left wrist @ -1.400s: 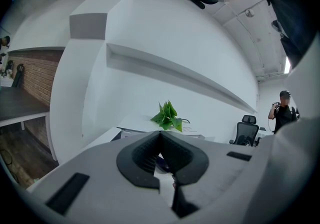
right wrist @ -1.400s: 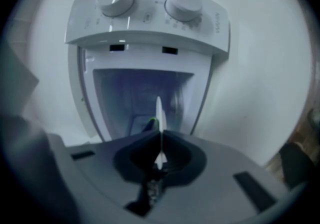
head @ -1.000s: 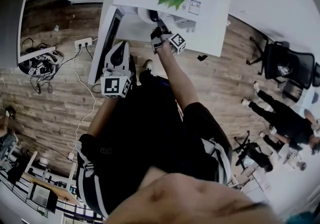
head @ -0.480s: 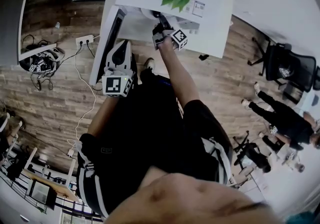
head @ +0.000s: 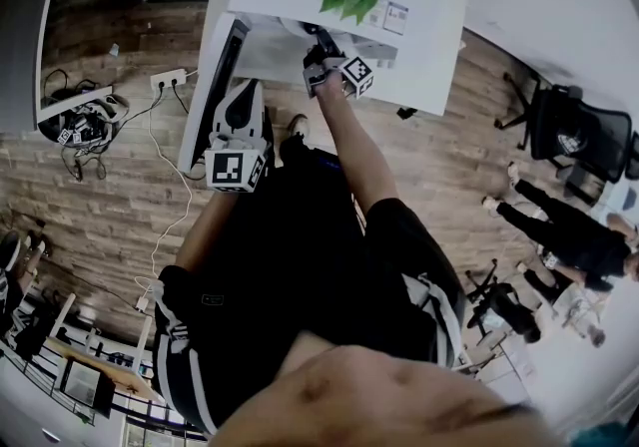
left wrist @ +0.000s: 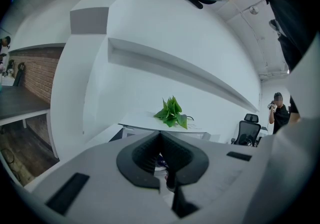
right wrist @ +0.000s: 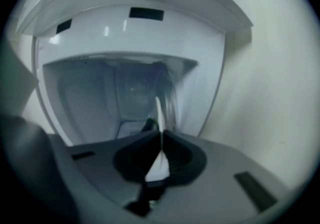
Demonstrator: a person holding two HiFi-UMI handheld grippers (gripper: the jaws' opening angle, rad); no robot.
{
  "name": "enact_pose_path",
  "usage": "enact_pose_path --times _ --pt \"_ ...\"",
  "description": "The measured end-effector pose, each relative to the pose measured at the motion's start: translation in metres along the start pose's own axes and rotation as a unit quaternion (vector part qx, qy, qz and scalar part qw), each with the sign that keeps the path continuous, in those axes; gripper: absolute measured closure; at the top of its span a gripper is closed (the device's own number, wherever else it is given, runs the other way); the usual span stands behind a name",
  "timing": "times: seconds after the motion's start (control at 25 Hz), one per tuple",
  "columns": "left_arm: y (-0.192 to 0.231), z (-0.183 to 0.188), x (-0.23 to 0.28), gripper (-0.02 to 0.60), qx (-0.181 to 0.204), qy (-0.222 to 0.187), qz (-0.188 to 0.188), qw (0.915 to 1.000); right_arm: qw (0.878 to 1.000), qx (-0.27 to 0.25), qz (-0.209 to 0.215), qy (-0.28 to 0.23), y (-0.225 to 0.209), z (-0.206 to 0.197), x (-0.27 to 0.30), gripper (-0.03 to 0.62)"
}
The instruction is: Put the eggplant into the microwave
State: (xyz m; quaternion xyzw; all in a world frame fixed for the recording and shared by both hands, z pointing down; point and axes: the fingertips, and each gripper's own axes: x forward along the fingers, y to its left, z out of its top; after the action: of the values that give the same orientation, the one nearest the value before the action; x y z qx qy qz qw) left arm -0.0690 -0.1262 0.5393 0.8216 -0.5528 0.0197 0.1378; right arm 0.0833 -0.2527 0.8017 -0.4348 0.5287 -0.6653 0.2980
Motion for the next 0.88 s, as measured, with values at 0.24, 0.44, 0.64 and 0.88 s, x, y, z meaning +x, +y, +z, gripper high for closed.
enact_pose_path --times 0.24,0.44,0.64,0.88 --pt "-0.006 -0.003 0.003 0.549 -0.001 0.001 -0.005 1.0000 1.000 0.001 -0.008 0.002 -0.002 0.002 -0.004 0.554" --pt "-0.007 -0.004 0.002 0.549 -0.003 0.004 -0.004 1.0000 1.000 -0.009 -0.012 -0.001 -0.005 0.005 -0.006 0.498" --pt "-0.009 -0.004 0.001 0.549 -0.005 0.004 -0.005 1.0000 1.000 -0.009 -0.027 -0.006 -0.007 0.007 -0.012 0.490" --pt "-0.013 -0.004 0.001 0.549 -0.006 0.004 -0.008 0.9999 0.992 -0.117 -0.047 -0.004 -0.002 0.011 -0.027 0.490"
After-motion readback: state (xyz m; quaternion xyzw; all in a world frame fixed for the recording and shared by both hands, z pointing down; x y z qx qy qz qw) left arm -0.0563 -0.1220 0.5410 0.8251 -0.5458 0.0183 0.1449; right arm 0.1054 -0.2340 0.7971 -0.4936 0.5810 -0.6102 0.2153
